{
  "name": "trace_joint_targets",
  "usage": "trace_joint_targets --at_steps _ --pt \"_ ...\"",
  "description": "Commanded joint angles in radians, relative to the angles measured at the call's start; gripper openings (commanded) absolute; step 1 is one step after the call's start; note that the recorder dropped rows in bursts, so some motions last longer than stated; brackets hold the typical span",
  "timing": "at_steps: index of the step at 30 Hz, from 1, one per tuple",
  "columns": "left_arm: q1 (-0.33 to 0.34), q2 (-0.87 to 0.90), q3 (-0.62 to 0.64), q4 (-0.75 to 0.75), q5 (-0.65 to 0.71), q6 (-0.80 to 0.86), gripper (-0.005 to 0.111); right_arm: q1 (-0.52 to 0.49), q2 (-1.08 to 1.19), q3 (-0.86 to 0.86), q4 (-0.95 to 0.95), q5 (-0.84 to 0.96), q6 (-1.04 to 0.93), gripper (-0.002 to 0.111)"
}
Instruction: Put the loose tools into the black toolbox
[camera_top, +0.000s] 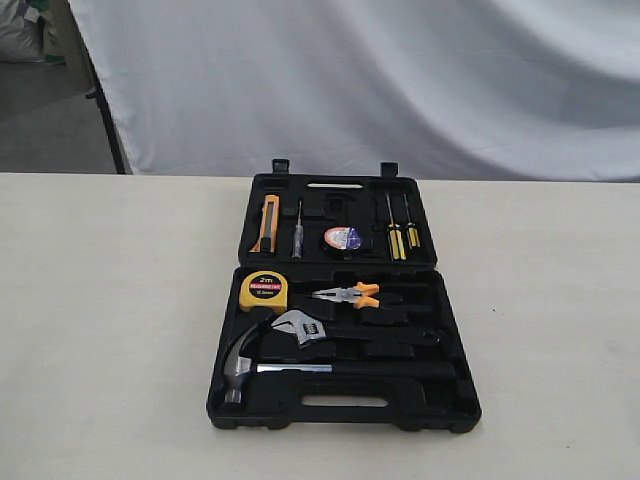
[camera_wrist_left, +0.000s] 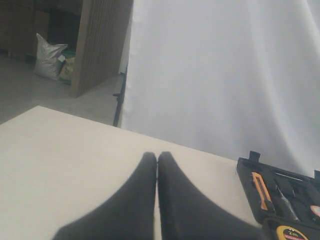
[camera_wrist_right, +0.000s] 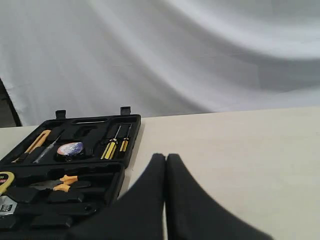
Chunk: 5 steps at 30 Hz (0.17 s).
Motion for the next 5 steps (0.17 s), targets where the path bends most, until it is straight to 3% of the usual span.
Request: trace_joint_targets --at_steps 1,5 --pt "0.025 -0.003 -0.003 0.004 -0.007 -0.005 0.001 -0.006 -0.007 0.004 0.001 -0.006 0.0 -0.001" --pt "0.025 -0.003 -0.003 0.004 -0.007 -0.005 0.001 -0.006 -0.007 0.004 0.001 -0.006 0.0 -0.001"
